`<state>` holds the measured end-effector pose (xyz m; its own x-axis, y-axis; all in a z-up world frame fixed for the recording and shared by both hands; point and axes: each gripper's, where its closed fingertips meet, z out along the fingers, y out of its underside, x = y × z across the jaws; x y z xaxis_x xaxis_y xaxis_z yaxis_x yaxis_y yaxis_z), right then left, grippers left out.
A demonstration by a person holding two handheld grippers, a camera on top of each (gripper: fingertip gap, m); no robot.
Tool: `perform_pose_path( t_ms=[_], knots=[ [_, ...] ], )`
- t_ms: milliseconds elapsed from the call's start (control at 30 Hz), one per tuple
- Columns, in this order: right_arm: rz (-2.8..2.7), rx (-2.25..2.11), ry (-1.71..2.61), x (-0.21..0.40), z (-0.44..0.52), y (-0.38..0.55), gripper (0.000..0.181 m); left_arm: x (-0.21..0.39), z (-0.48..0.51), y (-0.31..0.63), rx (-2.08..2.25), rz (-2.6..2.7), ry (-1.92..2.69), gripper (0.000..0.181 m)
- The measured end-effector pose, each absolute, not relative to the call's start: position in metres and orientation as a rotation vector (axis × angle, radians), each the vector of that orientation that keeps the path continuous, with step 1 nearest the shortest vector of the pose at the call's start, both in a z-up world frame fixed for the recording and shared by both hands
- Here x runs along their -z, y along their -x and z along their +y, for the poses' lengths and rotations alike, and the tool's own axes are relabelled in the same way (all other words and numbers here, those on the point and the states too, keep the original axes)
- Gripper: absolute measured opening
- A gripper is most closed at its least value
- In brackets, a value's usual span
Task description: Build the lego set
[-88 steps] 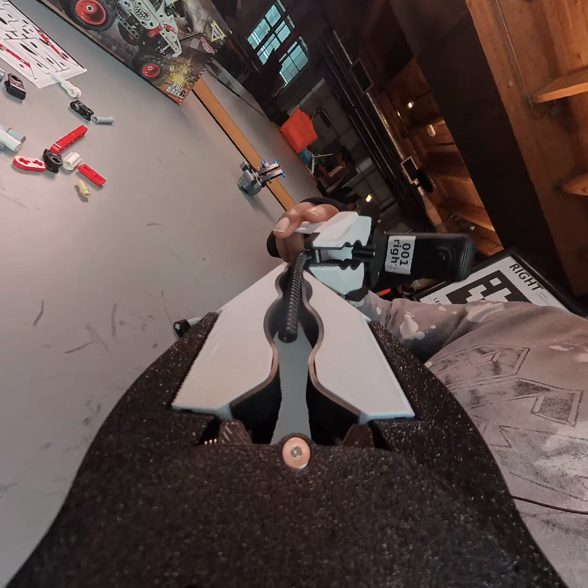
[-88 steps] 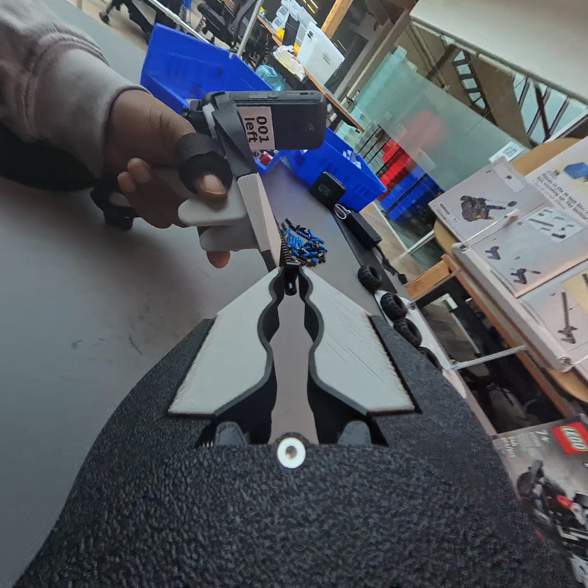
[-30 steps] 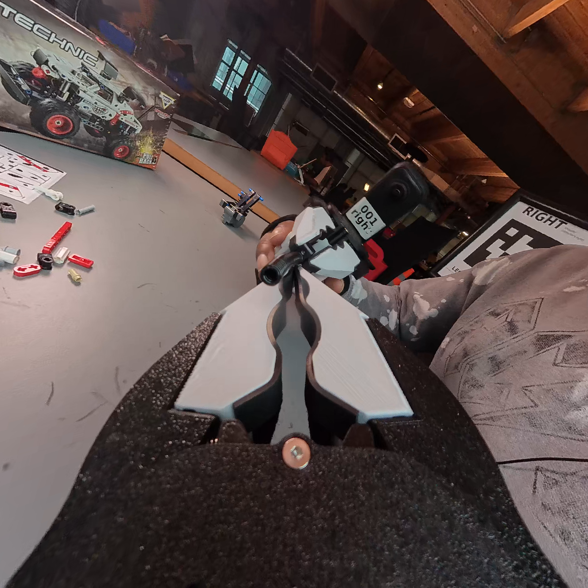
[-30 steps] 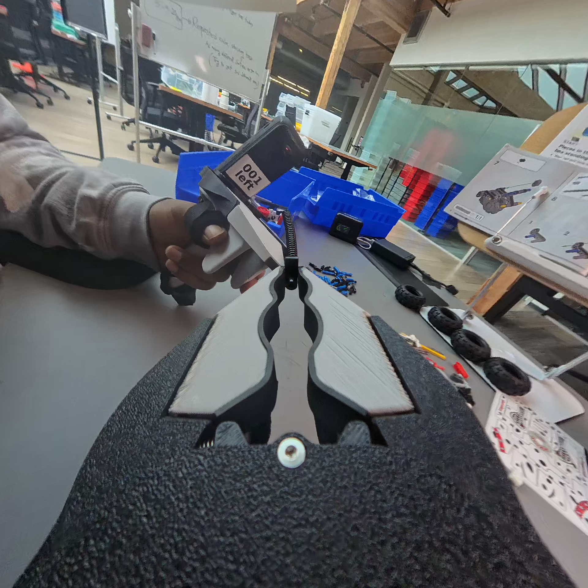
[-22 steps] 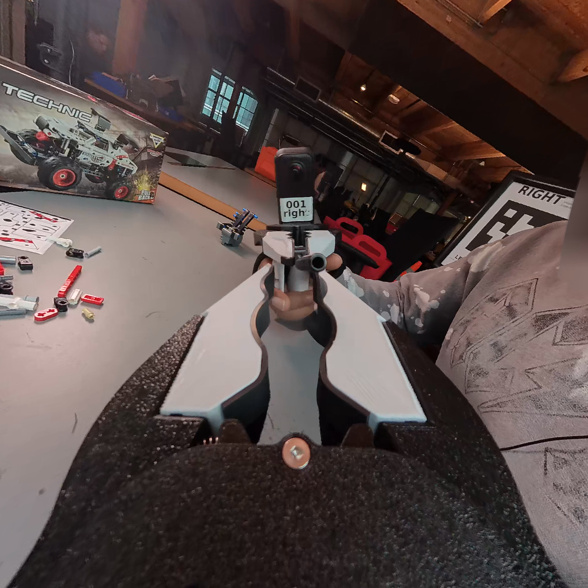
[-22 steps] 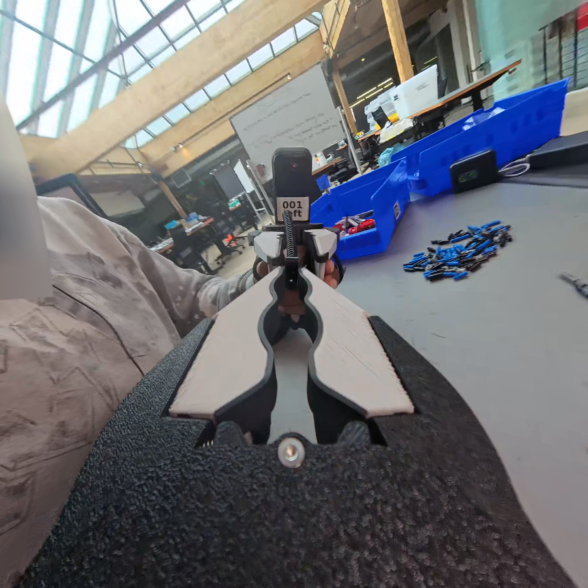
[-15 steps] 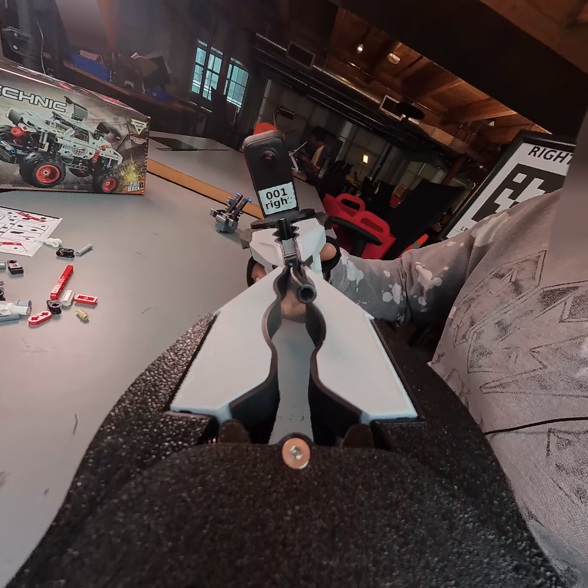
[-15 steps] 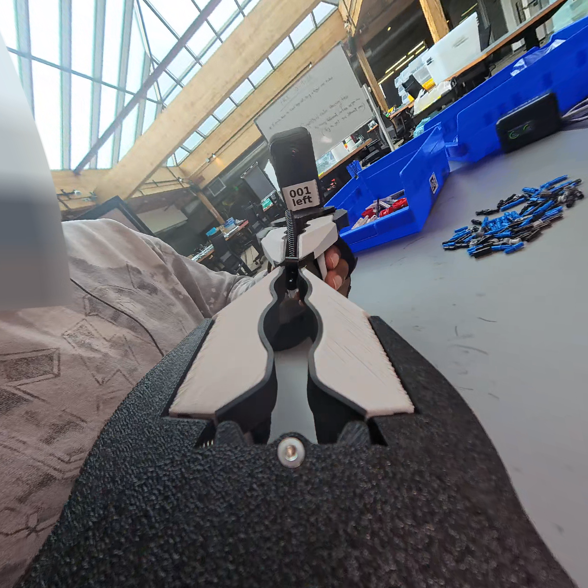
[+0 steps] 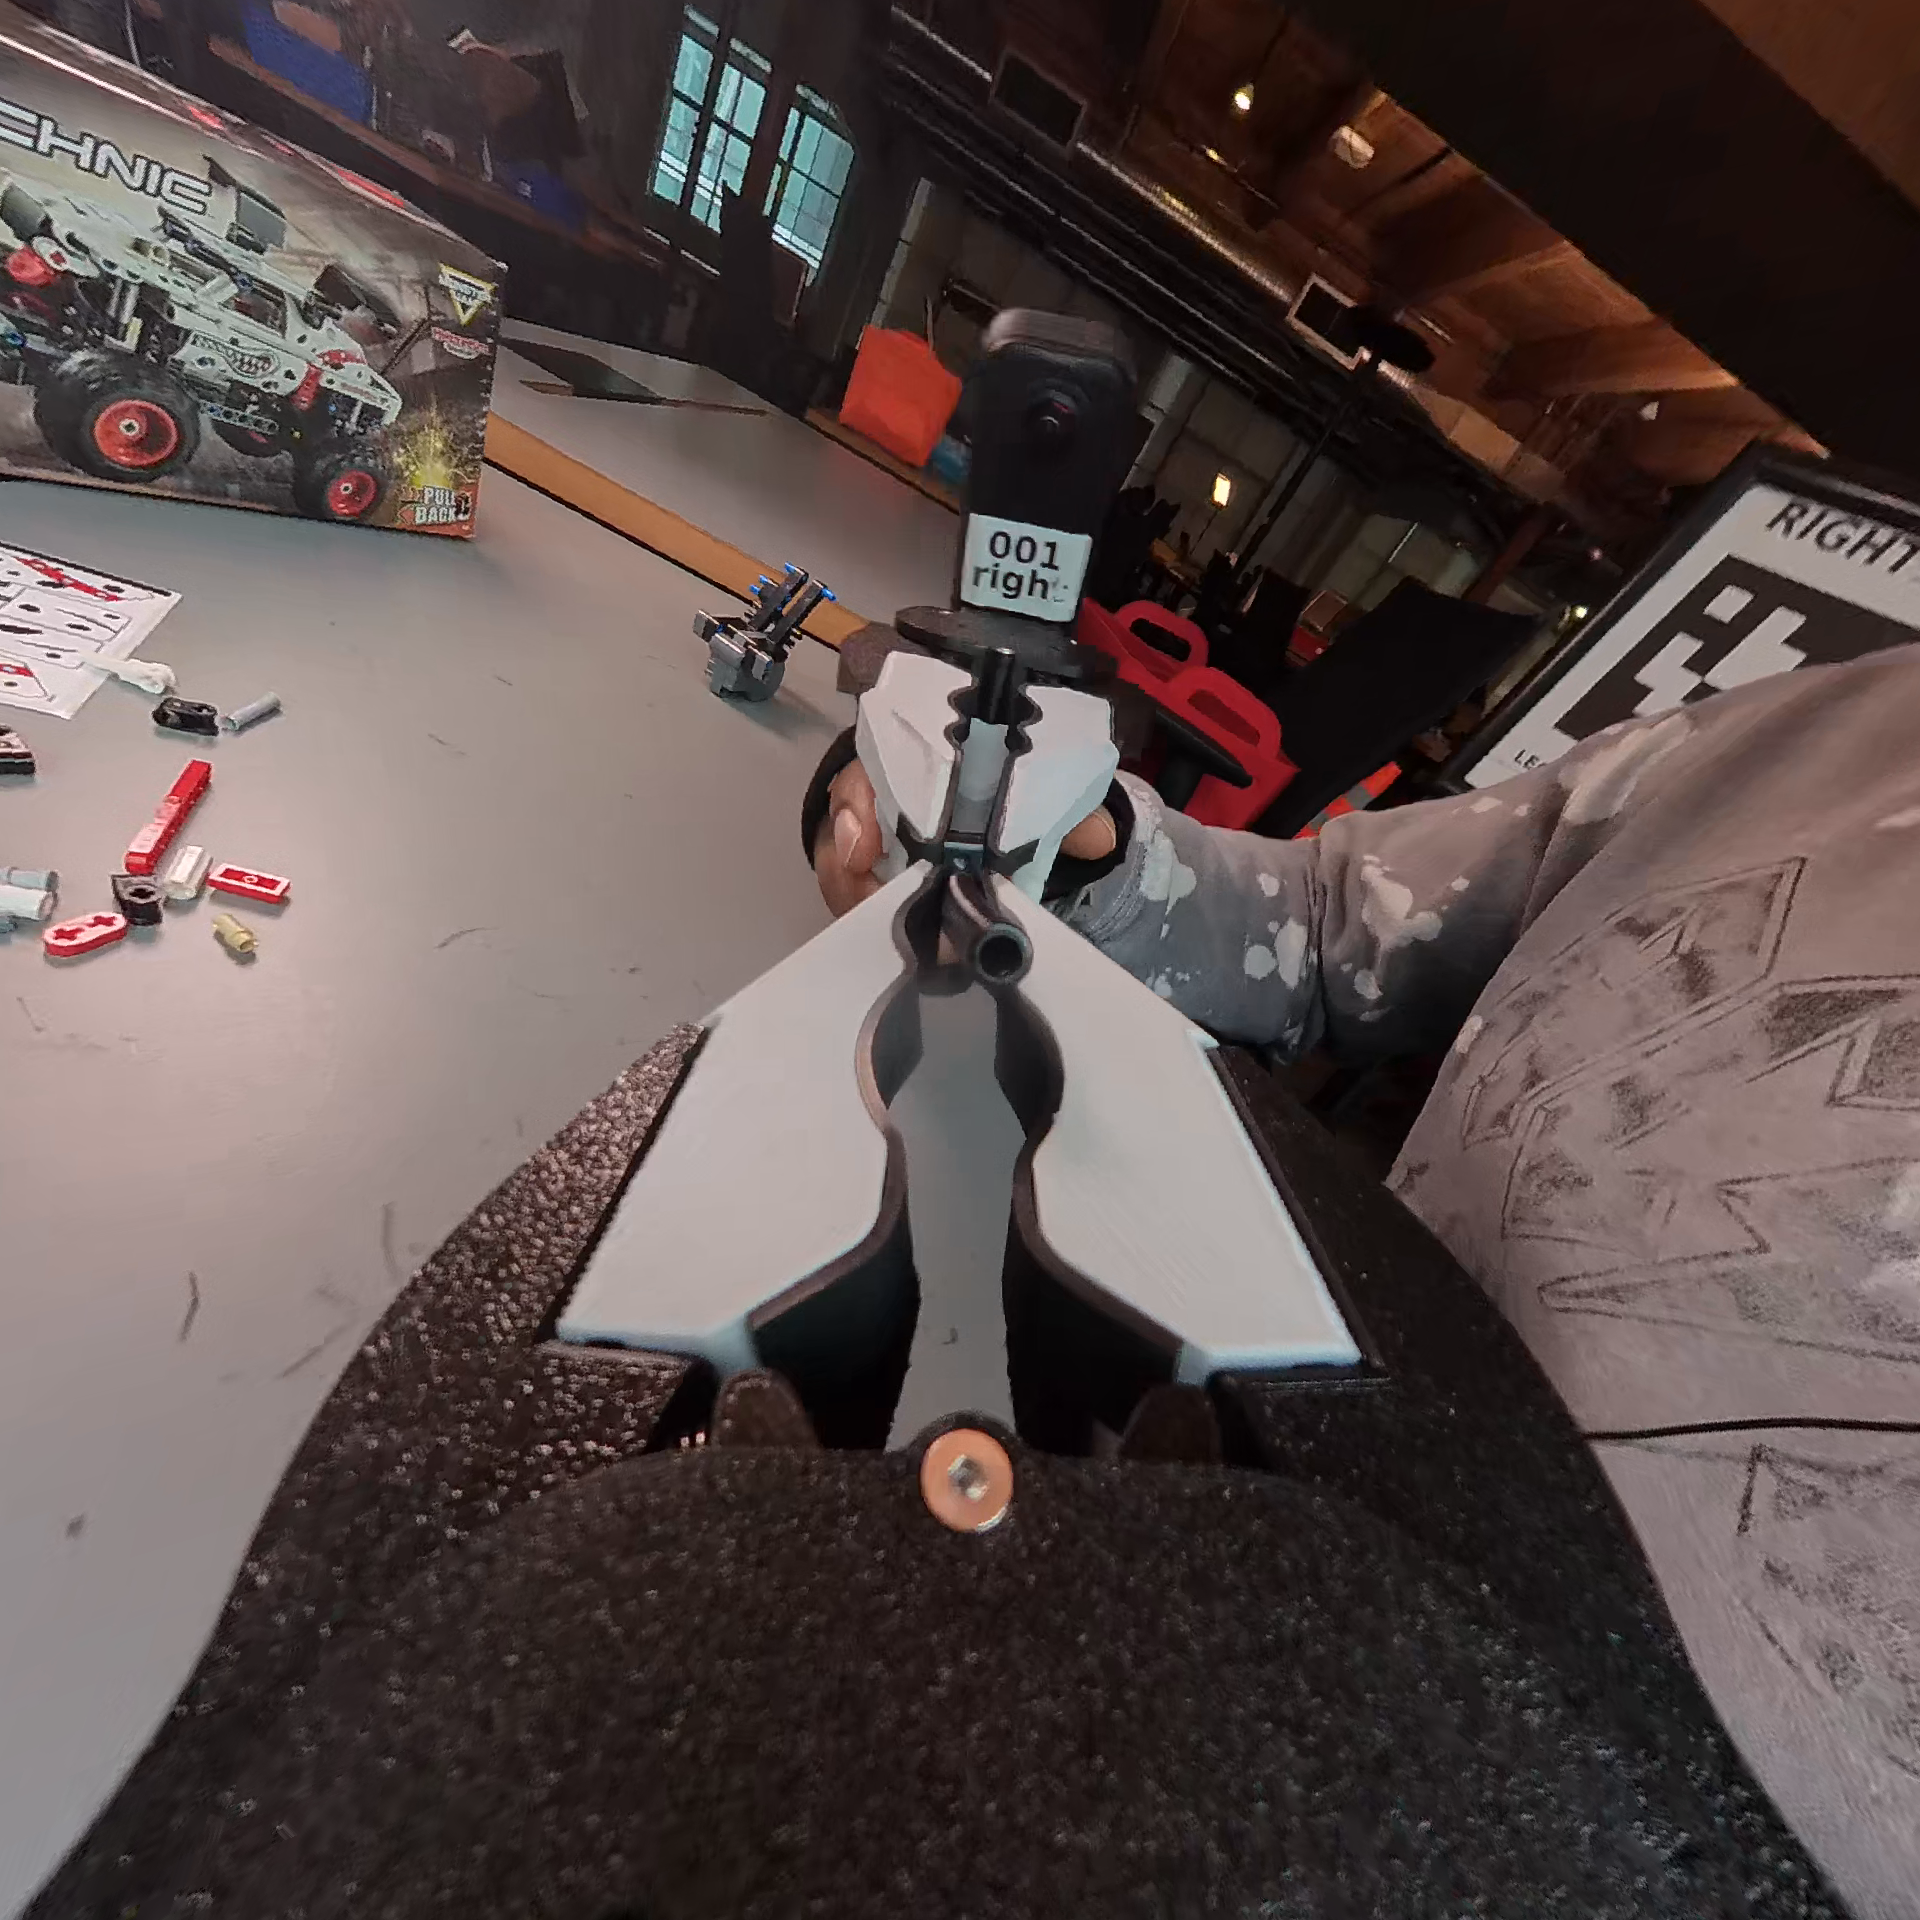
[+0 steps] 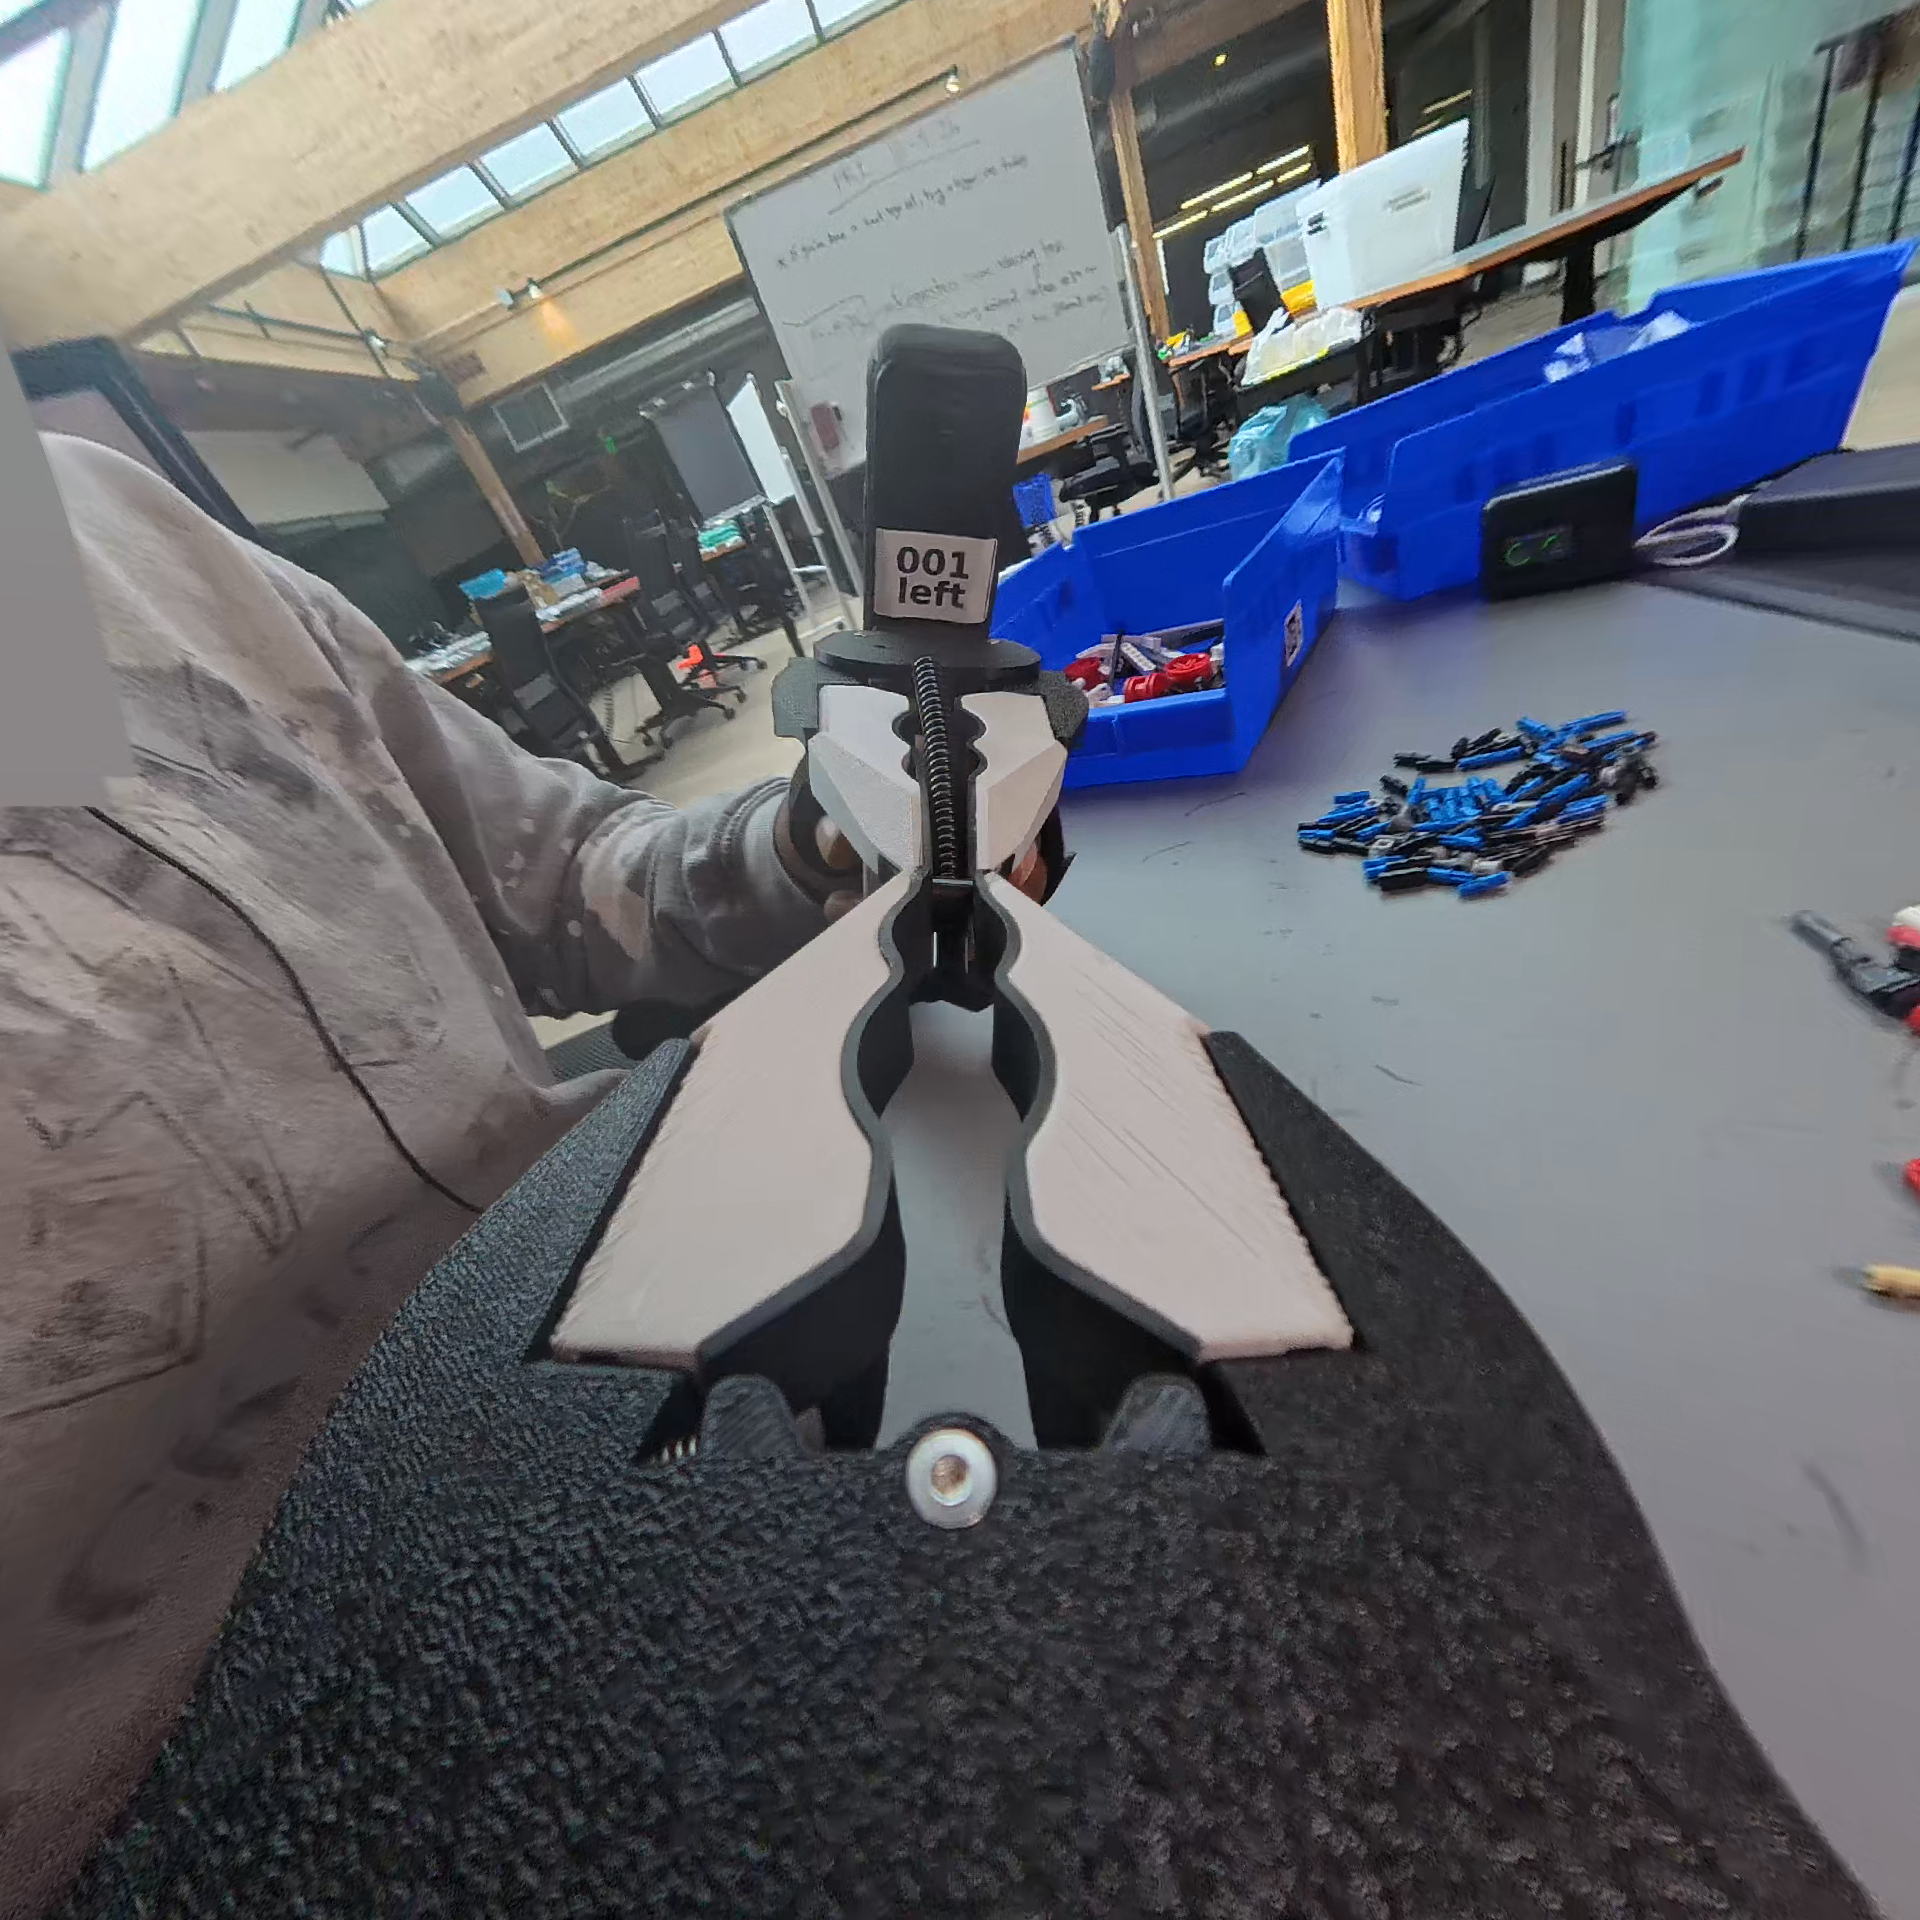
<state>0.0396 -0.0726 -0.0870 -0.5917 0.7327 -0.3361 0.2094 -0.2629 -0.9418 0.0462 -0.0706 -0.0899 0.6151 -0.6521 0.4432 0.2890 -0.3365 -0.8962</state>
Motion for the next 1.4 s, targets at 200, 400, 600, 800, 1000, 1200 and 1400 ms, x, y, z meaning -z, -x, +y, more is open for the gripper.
perform_pose_path(
  t_ms=[200, 400, 600, 800, 1000, 1200, 1400],
  knots=[
    [-1.616, -1.288, 0.826, 0.085, -0.065, -0.031, 0.007, 0.089, -0.062, -0.036, 1.219, 0.038, 1.591, 0.003],
    [-1.588, -0.894, 0.518, 0.081, -0.066, -0.033, 0.007, 0.087, -0.061, -0.036, 1.378, -0.061, 1.540, 0.003],
    [-1.570, -1.208, 0.708, 0.080, -0.066, -0.033, 0.007, 0.087, -0.061, -0.036, 1.333, -0.023, 1.559, 0.004],
    [-1.553, -1.545, 0.927, 0.082, -0.065, -0.031, 0.009, 0.089, -0.061, -0.036, 1.305, 0.000, 1.575, 0.005],
    [-1.578, -1.683, 0.991, 0.083, -0.066, -0.036, 0.024, 0.079, -0.065, -0.031, 1.241, 0.066, 1.526, 0.005],
    [-1.602, -1.548, 0.927, 0.085, -0.070, -0.034, 0.015, 0.081, -0.065, -0.033, 1.198, 0.110, 1.536, 0.006],
    [-1.612, -1.399, 0.868, 0.088, -0.067, -0.033, 0.007, 0.085, -0.064, -0.034, 1.180, 0.120, 1.559, 0.006]
  ],
)
